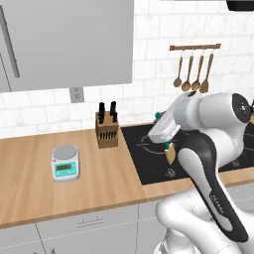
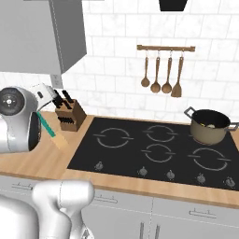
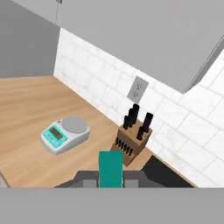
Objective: Put the lemon and mushroom in the pot. Retrieve the spatula and lightly stir the vegetables in the pot.
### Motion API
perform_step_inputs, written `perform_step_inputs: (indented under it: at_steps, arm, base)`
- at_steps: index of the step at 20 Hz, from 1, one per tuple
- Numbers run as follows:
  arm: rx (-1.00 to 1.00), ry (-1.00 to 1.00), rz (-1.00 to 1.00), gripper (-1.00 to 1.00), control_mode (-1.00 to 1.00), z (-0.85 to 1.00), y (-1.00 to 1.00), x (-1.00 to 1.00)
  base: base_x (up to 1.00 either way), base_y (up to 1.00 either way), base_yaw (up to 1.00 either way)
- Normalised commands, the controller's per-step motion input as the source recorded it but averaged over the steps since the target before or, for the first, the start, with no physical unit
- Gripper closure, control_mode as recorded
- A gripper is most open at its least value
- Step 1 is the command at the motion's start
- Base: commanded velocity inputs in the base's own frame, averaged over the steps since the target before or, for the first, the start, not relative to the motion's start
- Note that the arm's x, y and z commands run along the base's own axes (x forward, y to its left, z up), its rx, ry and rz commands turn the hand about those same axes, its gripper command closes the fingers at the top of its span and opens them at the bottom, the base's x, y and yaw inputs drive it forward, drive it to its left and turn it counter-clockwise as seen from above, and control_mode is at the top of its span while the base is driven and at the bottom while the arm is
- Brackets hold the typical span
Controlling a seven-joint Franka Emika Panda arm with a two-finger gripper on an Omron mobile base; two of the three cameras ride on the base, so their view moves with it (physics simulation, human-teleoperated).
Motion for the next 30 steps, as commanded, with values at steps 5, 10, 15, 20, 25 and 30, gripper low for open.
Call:
perform_step_inputs:
  at_steps: [5, 10, 15, 20, 25, 30]
  arm:
    - [0.17, -0.01, -0.13, 1.00, -1.00, 0.01, -0.76, 0.02]
    - [0.06, -0.10, -0.13, 1.00, -1.00, -0.04, -0.34, 0.00]
    - [0.00, -0.03, -0.18, 1.00, -1.00, -0.16, -0.02, 0.13]
    - [0.00, 0.00, -0.03, 1.00, 1.00, -0.01, -0.01, 0.00]
    - [0.00, 0.00, 0.00, 1.00, 1.00, 0.00, 0.00, 0.00]
    - [0.00, 0.00, 0.00, 1.00, 1.00, 0.00, 0.00, 0.00]
  base:
    - [0.00, 0.00, 0.00]
    - [0.00, 0.00, 0.00]
    - [0.00, 0.00, 0.00]
    - [-0.12, -0.45, -0.10]
    - [-0.05, -1.00, -0.11]
    - [0.01, -1.00, -0.06]
